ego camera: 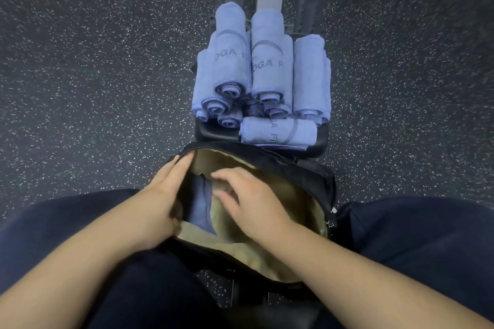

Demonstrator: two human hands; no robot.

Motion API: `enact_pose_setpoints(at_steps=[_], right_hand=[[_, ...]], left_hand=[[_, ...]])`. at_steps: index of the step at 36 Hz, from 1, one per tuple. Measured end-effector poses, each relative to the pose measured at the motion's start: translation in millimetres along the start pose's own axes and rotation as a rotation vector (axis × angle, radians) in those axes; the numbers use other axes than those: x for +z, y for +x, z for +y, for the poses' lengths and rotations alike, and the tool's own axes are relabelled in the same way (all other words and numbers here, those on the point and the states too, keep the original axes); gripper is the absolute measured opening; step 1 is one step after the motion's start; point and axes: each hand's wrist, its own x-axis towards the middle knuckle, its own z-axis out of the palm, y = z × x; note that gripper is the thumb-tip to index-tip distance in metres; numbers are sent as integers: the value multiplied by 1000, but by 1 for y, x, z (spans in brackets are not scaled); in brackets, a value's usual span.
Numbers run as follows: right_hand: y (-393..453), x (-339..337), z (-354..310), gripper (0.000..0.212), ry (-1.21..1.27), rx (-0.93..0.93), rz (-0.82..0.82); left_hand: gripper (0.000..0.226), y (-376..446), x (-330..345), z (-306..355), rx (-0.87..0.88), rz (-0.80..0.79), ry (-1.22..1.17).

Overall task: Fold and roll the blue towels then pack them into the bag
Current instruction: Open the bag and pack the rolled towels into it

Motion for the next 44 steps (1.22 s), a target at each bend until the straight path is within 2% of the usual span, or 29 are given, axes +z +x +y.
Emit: enact_pose_setpoints(at_steps=[3,8,11,14,19,23,25,34,44], right_hand=[[8,-19,-7,25,80,-47,157],[37,-46,-6,21,110,-16,404],[66,-59,11,34,11,65,464],[96,-71,29,50,-54,243,508],[139,-88,42,64,85,477,453],[164,-96,44,79,77,532,366],[171,-98,46,80,51,552,364],[167,-95,51,81,95,555,451],[141,-96,36,65,154,436,513]], left_hand=[[120,1,0,0,-8,5,20],[114,3,-1,4,-35,3,-28],[112,7,0,4,-45,-7,-32],[110,11,0,3,-34,-1,-13],[109,12,1,5,-42,-11,-41],[108,13,1,5,-38,-9,-42],[108,13,1,5,-39,-9,-48],[110,14,2,3,-38,1,-66],[110,15,3,2,-26,16,-89]])
